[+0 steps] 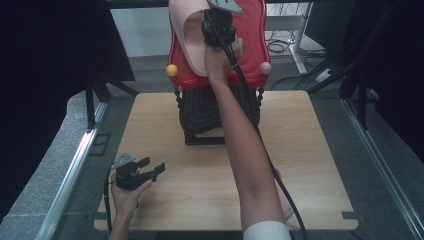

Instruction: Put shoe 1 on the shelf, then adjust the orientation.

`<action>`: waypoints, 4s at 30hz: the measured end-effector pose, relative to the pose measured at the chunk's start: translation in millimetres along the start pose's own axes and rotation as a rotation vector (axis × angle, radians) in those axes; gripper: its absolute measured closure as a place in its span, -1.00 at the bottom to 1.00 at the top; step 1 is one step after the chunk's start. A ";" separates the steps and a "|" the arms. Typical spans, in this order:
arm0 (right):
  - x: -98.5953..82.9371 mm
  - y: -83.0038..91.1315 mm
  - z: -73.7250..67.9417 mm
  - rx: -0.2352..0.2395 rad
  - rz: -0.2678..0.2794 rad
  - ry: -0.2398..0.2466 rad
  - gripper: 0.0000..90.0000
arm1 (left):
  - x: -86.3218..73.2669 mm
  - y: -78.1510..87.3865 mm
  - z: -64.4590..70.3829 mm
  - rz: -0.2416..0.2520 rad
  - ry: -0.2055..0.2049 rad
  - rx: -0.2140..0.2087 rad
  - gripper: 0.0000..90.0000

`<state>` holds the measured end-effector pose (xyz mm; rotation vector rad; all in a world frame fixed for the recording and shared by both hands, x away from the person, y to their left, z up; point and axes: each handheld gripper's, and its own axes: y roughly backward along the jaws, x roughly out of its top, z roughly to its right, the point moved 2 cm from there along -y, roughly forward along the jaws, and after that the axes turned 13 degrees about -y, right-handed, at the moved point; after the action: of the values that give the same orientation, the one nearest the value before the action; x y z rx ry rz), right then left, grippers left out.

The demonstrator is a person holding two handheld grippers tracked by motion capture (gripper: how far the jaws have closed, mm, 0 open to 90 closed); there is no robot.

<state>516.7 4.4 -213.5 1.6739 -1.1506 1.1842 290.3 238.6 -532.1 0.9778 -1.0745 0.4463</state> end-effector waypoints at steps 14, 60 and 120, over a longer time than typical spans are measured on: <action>-5.0 -7.8 1.0 -0.013 -0.041 -0.012 0.58 | 2.0 3.1 -0.2 0.002 -0.001 -0.010 -0.48; -87.3 203.1 83.7 0.364 -0.150 0.089 0.36 | 4.7 -5.0 14.8 -0.022 -0.045 -0.006 -0.49; -251.9 261.1 292.7 0.051 -0.616 0.134 0.99 | 0.1 -9.2 19.5 -0.043 -0.050 -0.002 -0.49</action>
<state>305.0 -284.4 -512.0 1.7753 -0.4627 0.9104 286.8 217.3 -533.5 1.0128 -1.0969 0.3870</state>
